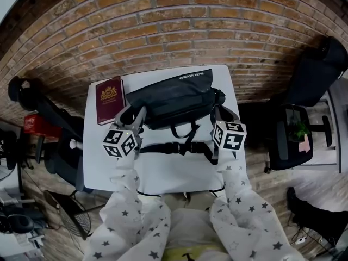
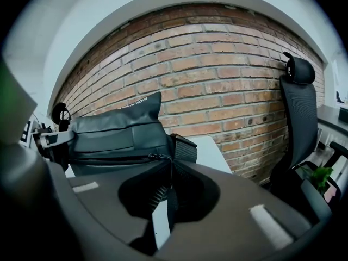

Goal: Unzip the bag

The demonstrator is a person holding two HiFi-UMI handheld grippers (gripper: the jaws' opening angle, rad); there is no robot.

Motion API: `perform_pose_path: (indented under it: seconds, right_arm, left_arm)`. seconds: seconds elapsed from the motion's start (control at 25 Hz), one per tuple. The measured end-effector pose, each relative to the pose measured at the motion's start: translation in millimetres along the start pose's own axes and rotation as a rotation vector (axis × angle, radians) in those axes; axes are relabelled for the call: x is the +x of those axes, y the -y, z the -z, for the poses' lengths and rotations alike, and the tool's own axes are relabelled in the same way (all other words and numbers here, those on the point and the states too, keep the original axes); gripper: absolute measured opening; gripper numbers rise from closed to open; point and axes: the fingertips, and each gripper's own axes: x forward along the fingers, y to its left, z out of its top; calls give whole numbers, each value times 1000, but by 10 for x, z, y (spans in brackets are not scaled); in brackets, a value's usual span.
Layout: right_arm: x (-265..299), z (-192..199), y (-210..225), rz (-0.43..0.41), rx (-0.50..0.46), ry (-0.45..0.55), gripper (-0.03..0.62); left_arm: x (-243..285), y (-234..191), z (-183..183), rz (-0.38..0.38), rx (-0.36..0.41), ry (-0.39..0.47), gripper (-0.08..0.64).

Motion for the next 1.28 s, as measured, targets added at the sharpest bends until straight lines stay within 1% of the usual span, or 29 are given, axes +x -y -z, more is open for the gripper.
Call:
perform_pose_path:
  seconds: [0.2,0.32,0.4,0.44,0.48,0.56,0.6,0.64,0.72,0.8,0.84,0.88,0.92,0.96,1.0,1.08,1.28]
  right_arm:
    - [13,5,31,6,12,4,21]
    - [21,54,11,-33,23,-8,25]
    - [10,87,1,-69,25,-13,30]
    - [-2,87,7,-80,28,-6,53]
    - [-16,78,16,-89,33,4,93]
    - [-51,53,12,-121,40,25,140]
    - [-76,39,-6,-143,35,36,173]
    - [-109,21,-31,-166,26,51,192]
    - [-195,-30,-88,-206,3,88,182]
    - [-288,-84,-123,-229,-17,122,141]
    - [-335,-108,-137,-236,-28,135,117]
    - [-381,-133,-152,-240,-44,147,97]
    - [-428,-160,-163,-239,-64,158,56]
    - [-473,-189,-172,-235,-84,170,13]
    - [-517,-218,-181,-234,-98,180,-1]
    - [-603,-277,-209,-246,-102,201,9]
    - [-807,-436,-238,-272,-84,250,9]
  left_arm:
    - [2,2,-1,-14,-4,6,137]
    - [-9,0,-7,-32,-9,14,141]
    - [-46,-12,11,-59,-25,25,167]
    - [-70,-15,37,-71,-34,27,190]
    - [-92,-10,69,-80,-40,25,195]
    - [-140,13,106,-96,-43,29,201]
    - [-170,25,101,-107,-42,36,201]
    - [-204,33,86,-123,-39,44,201]
    - [-287,52,51,-159,-30,61,201]
    - [-377,112,20,-184,-11,70,189]
    - [-421,160,11,-190,8,67,157]
    - [-460,214,5,-190,28,60,93]
    - [-490,275,0,-185,44,51,20]
    - [-511,338,-4,-175,53,44,0]
    - [-527,398,-10,-165,55,40,0]
    - [-561,490,-32,-155,52,42,0]
    - [-659,648,-153,-150,45,63,-2]
